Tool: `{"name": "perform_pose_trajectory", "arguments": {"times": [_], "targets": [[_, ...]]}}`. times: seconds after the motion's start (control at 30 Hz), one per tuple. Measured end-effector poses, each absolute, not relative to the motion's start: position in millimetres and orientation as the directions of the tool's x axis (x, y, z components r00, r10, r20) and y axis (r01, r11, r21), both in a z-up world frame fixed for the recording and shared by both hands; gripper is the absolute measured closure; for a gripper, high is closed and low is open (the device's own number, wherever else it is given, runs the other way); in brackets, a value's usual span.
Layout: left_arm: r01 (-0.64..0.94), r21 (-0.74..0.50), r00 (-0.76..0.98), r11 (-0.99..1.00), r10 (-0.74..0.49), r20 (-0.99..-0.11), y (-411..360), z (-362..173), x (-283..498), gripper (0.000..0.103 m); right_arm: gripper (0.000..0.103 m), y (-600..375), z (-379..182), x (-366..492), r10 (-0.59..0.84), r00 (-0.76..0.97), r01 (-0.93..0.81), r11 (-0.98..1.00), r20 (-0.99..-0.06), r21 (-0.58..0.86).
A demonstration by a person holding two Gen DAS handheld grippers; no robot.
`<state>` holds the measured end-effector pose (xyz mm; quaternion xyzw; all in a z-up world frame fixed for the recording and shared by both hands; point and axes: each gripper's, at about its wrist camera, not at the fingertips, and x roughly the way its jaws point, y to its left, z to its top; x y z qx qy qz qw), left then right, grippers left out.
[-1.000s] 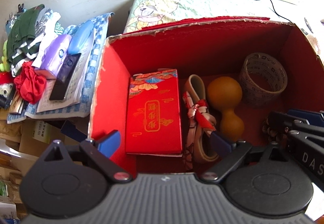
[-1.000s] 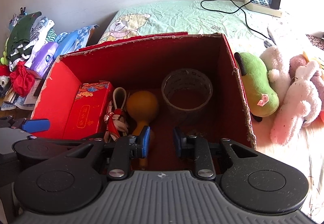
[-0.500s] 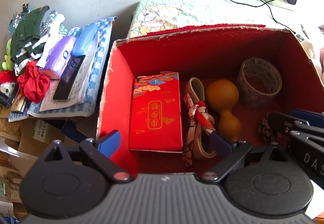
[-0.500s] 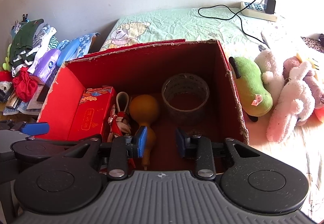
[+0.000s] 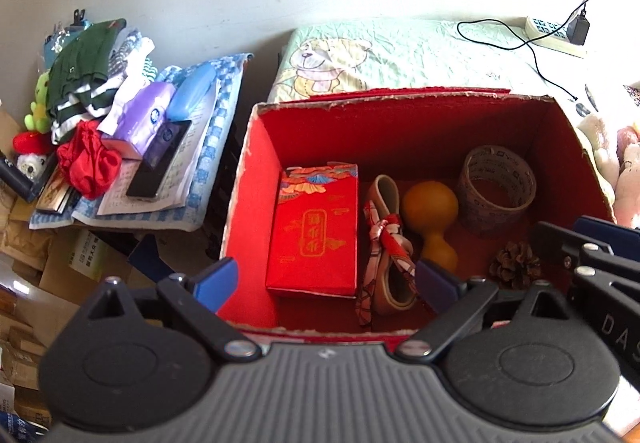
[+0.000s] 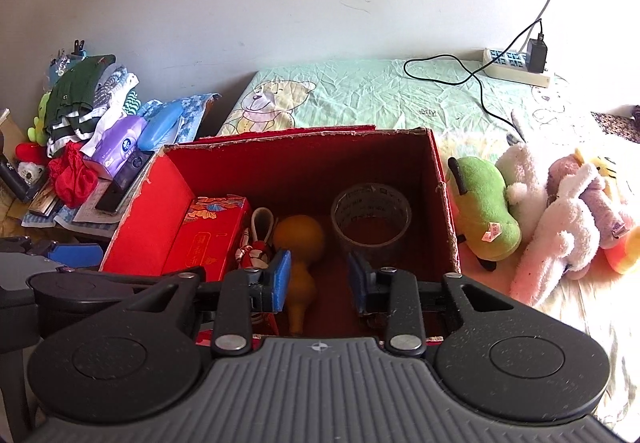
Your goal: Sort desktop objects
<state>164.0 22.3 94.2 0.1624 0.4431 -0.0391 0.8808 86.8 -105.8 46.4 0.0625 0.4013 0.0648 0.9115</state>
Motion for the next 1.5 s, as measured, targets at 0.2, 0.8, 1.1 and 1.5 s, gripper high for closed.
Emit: {"name": "perform_pose_trajectory", "arguments": {"times": [0.2,0.8,1.1,1.5], "targets": [[0.205,0.246,0.607,0.947,0.074,-0.791,14.8,98.1,141.2,0.007,0.068,-116.1,51.0,61.6,0.171,0.678,-0.072,0.983,-0.715,0.167],[0.192,0.260,0.527,0.946,0.124,-0.841,21.4,57.5,74.2,0.006,0.063,-128.9,23.4,-0.1,0.186,0.626,-0.053,0.979,-0.757,0.197],[0.167,0.273,0.495,0.947,0.159,-0.854,36.1,39.0,59.8,0.006,0.063,-120.1,8.0,-15.0,0.214,0.582,-0.089,0.976,-0.784,0.201],[0.148,0.264,0.461,0.953,0.170,-0.871,48.3,32.4,56.3,0.006,0.063,-112.3,0.5,-17.4,0.235,0.552,-0.114,0.972,-0.800,0.207]]}}
